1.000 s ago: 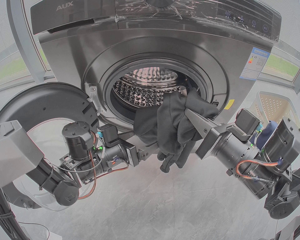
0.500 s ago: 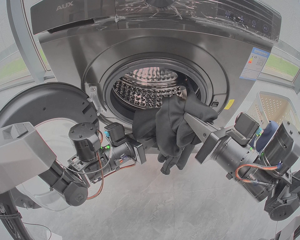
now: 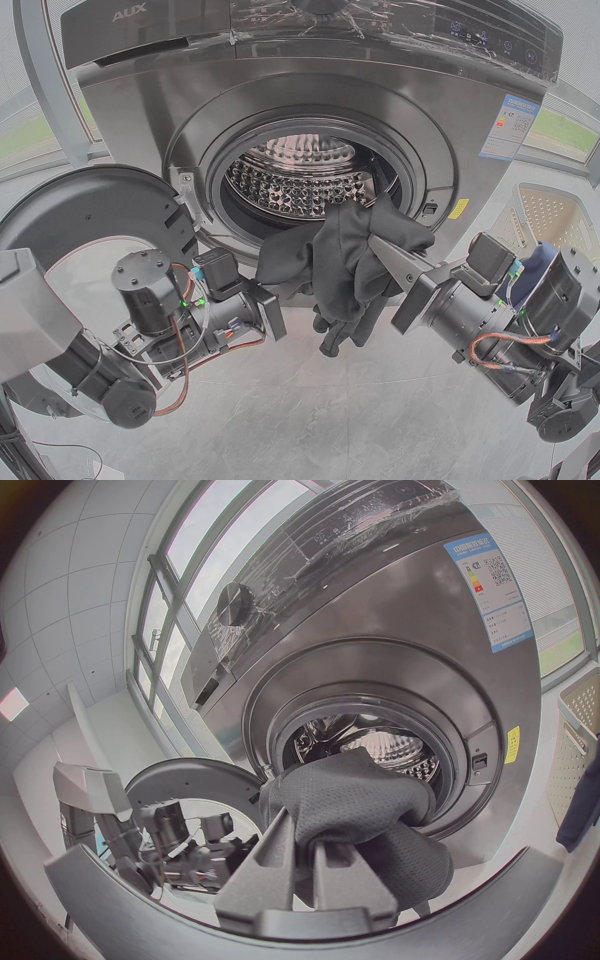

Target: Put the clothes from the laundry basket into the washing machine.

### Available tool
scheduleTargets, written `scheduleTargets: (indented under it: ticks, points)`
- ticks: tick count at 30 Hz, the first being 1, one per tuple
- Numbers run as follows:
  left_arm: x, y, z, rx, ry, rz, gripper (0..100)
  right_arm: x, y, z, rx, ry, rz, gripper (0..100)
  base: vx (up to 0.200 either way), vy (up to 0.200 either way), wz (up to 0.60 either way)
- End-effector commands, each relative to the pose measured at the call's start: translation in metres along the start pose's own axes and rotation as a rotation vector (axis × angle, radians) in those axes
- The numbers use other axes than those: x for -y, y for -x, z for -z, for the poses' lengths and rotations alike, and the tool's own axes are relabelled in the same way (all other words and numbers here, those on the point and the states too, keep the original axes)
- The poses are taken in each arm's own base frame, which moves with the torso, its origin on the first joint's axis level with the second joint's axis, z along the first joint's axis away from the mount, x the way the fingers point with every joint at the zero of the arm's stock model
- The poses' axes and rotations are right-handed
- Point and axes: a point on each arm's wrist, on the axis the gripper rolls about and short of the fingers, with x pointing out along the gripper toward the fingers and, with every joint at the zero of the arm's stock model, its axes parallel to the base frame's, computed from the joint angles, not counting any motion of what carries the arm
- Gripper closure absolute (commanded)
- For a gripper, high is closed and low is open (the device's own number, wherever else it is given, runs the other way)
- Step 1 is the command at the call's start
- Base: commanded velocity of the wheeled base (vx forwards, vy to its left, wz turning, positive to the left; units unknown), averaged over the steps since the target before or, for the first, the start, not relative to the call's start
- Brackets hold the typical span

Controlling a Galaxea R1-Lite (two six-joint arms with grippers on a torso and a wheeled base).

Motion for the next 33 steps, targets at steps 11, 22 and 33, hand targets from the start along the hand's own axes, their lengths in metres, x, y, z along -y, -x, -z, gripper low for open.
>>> scheduleTargets:
  ticks: [11, 22, 33]
  points:
    - [0.034, 0.053, -0.041, 0.097, -0.022, 0.058, 100, 0.006, -0.008, 0.031, -0.082, -0.003, -0.007, 0, 0.000, 0.000, 0.00]
    - [0.035, 0.046, -0.053, 0.149, -0.026, 0.065, 100, 0.020, 0.010, 0.054, -0.197, 0.041, 0.033, 0, 0.000, 0.000, 0.00]
    - [0.036, 0.036, -0.070, 0.223, -0.029, 0.040, 100, 0.024, 0.009, 0.070, -0.257, 0.073, 0.033, 0, 0.000, 0.000, 0.00]
